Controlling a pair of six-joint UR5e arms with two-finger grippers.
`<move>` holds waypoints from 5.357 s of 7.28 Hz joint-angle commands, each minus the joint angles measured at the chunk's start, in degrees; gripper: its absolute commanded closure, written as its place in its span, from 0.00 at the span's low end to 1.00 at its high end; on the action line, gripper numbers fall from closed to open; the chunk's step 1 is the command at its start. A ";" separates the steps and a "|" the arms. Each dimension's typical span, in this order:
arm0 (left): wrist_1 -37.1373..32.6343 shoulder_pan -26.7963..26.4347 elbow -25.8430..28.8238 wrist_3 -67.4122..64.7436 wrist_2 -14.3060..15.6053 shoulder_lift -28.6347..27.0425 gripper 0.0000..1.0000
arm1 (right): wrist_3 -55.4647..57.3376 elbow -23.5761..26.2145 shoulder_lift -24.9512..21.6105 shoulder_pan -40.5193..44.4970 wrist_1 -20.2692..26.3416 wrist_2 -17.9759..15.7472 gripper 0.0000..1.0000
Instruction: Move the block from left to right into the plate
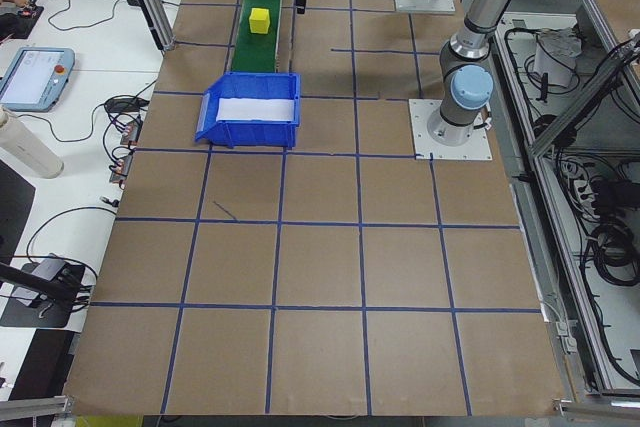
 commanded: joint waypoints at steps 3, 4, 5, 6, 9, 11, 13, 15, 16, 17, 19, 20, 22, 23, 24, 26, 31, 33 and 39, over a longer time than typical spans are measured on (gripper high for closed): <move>0.29 0.56 0.33 -5.21 4.86 0.12 0.00 | 17.31 -0.82 -10.86 21.12 7.62 -2.81 0.00; 0.38 0.56 -0.28 -5.04 5.68 -0.05 0.00 | 23.02 -0.91 -13.41 25.98 10.05 -4.32 0.00; 0.38 0.39 -0.29 -5.38 5.42 -0.23 0.00 | 31.51 -1.26 -15.26 31.07 12.43 -4.33 0.00; 0.38 0.21 -0.20 -5.91 5.07 -0.40 0.00 | 38.21 -2.92 -16.33 36.00 15.67 -4.68 0.00; 0.91 0.30 -0.29 -5.65 5.33 -0.32 0.00 | 54.77 -5.83 -17.13 47.61 17.20 -4.59 0.00; 0.73 0.30 -0.46 -5.74 5.51 -0.32 0.00 | 60.77 -7.15 -15.03 50.54 15.54 -3.55 0.01; 0.64 0.30 -1.16 -5.82 5.25 -1.63 0.00 | 62.52 -7.51 -11.00 50.72 12.89 2.84 0.03; 0.38 0.13 -2.57 -6.35 5.07 -1.90 0.00 | 64.29 -7.25 -6.95 50.81 9.93 5.15 0.05; 0.90 0.21 -1.97 -7.40 5.16 -1.90 0.00 | 64.64 -7.16 -5.71 50.81 9.47 6.47 0.05; 0.82 0.04 -2.22 -7.49 5.16 -1.81 0.00 | 64.82 -7.07 -3.70 50.81 8.25 8.39 0.05; 0.82 -0.14 -2.30 -8.64 4.90 -1.90 0.00 | 66.23 -6.72 -2.54 50.81 7.18 8.41 0.05; 0.91 -0.05 -2.83 -8.81 3.59 -2.07 0.00 | 66.32 -6.72 -1.41 50.81 6.66 8.59 0.06; 1.08 -0.23 -2.40 -8.90 3.40 -1.99 0.00 | 66.23 -6.02 0.44 50.81 5.25 8.94 0.06; 1.08 -0.75 -2.75 -8.90 3.31 -1.73 0.00 | 66.23 -5.93 1.06 50.81 3.24 8.94 0.06; 1.26 -0.93 -1.71 -9.08 2.62 -1.72 0.00 | 66.23 -6.01 2.02 50.90 2.96 9.03 0.06; 1.26 -0.58 -2.56 -8.90 1.99 -1.55 0.00 | 65.97 -5.93 4.22 50.81 0.68 8.94 0.07; 1.35 0.39 -1.96 -8.12 2.34 -1.72 0.00 | 62.29 -5.75 0.65 50.72 0.50 -5.26 0.65; 1.43 0.39 -2.23 -8.03 2.17 -1.90 0.00 | 58.35 -4.52 -5.14 50.03 7.66 -11.41 0.65; 3.45 0.30 -5.19 -8.29 1.47 -1.99 0.00 | 24.09 -1.00 -12.91 18.88 17.80 -16.64 0.67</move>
